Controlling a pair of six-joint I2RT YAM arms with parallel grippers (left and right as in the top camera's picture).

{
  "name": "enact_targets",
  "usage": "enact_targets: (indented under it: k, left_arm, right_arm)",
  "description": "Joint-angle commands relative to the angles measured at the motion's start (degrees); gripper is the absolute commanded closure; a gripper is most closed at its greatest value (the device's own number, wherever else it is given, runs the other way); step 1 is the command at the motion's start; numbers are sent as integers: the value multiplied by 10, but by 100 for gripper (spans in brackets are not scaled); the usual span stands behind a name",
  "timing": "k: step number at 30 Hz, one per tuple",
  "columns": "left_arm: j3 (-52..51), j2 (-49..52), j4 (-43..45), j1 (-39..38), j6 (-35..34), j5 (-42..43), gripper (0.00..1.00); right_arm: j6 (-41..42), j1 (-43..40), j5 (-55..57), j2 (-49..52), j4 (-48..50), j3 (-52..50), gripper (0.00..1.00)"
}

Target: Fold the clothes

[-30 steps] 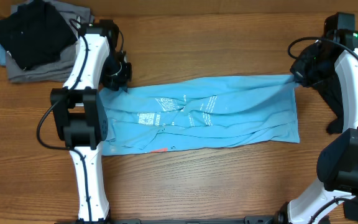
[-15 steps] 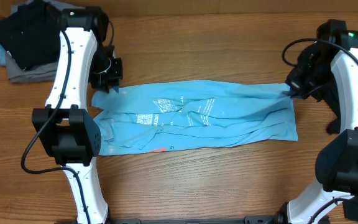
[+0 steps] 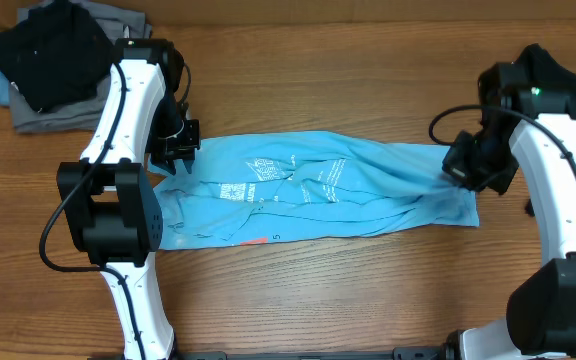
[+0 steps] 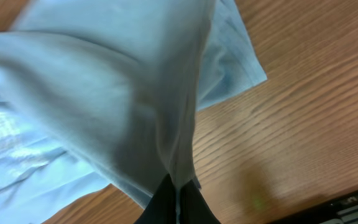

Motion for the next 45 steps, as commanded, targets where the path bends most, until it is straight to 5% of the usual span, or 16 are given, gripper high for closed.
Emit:
enact_targets:
  k: [1,9,11,13,15,16,26,37,45]
  left_arm:
    - [-5,0,5,2,-9,-7,62]
    - [-5,0,10,2,-9,-7,58]
    - [-5,0,22,2,-9,-7,54]
    - [-5,0,45,2,-8,-5,37]
    - [-5,0,76,2,7,7,9]
    - [-5,0,101,2,20,23,0]
    - [-5,9,279,1,46,83,0]
    - [-5,77,258,-32,64,50,0]
    - [-5,86,247,-51,73,47,16]
  right_arm:
    - [7,-19,25,-4,49,-63,96]
    - [50,-117,78,-3,142,-107,96]
    - [50,-143,77,-3,150,-107,87]
    - [49,-162,70,-3,148,-107,61]
    - [49,-171,66,-3,146,-107,9]
    - [47,-172,60,-3,146,-107,0]
    - [-13,-151,-59,-3,158,-107,0]
    - [-13,-127,-59,-3,165,-107,0]
    - [-13,-127,-59,-3,165,-107,0]
